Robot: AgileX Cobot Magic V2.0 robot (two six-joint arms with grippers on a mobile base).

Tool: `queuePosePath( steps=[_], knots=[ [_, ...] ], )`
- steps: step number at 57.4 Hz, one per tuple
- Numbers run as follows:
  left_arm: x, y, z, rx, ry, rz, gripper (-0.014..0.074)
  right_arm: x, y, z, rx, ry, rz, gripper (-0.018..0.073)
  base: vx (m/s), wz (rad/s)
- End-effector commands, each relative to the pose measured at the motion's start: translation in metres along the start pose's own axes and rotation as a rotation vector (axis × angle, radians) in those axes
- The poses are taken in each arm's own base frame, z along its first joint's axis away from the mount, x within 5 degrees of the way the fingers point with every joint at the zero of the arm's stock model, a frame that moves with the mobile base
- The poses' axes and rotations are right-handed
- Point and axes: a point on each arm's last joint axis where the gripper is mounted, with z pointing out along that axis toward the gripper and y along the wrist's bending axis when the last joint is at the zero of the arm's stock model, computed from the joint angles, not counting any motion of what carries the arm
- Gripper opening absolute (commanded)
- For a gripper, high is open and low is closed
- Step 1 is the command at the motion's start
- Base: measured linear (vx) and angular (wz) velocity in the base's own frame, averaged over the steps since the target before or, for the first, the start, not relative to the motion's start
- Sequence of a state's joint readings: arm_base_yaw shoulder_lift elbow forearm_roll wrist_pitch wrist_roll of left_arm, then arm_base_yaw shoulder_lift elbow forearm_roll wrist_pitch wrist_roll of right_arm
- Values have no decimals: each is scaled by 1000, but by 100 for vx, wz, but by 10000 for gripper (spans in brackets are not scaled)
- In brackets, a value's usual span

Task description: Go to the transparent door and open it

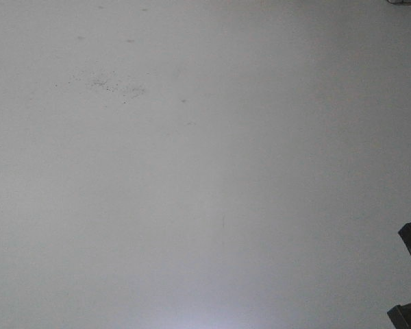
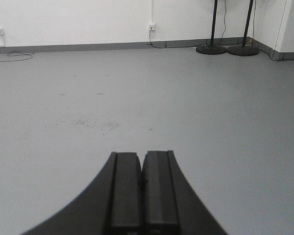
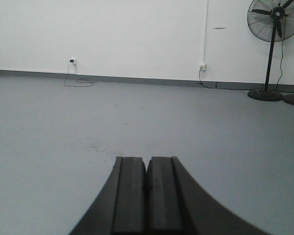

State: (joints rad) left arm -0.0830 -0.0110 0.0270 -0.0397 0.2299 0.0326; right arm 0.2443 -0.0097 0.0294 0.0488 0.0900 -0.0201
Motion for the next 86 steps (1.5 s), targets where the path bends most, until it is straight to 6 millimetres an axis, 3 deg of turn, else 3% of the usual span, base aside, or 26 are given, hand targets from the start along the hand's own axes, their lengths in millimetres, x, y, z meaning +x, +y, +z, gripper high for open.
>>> queuePosePath(
  steps=[1,86],
  knots=[
    [2,0,1,-6,-63,-12,4,-3,-1,-1,8,-76,-15,-5,0,0],
    [2,0,1,-5,-63,-12,4,-3,-1,-1,8,-76,-15,-5,6,3]
  ],
)
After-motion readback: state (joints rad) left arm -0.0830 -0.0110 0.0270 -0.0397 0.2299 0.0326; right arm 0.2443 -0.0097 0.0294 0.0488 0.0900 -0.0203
